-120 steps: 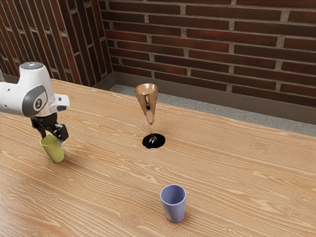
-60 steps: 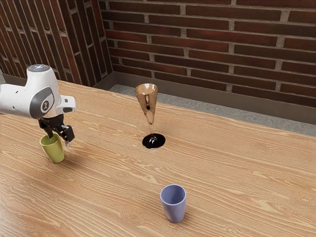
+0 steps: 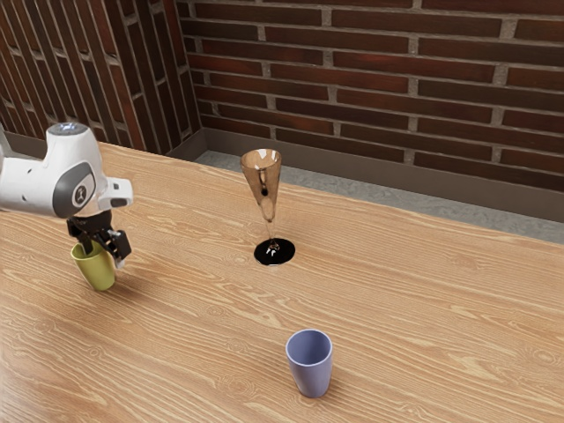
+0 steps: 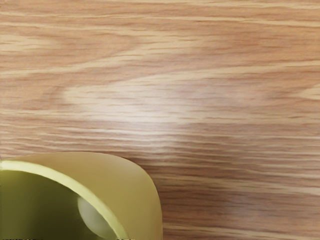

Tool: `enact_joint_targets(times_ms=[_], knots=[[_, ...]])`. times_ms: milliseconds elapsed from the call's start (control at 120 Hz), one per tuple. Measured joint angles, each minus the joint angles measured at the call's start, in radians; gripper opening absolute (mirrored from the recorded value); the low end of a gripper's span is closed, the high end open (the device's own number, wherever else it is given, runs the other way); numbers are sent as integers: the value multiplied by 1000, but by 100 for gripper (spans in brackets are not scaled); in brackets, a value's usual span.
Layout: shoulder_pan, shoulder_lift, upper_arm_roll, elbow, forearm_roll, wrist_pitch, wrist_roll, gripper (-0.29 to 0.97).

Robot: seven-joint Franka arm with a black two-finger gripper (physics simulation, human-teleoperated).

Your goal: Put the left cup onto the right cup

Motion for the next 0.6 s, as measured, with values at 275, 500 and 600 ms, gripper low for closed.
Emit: enact_joint_targets(times_ms=[275, 500, 600], knots=[[3, 12, 0, -1, -6, 13, 4, 34], [3, 19, 0, -1, -27, 16, 5, 4], [3, 21, 0, -1, -37, 16, 5, -2]])
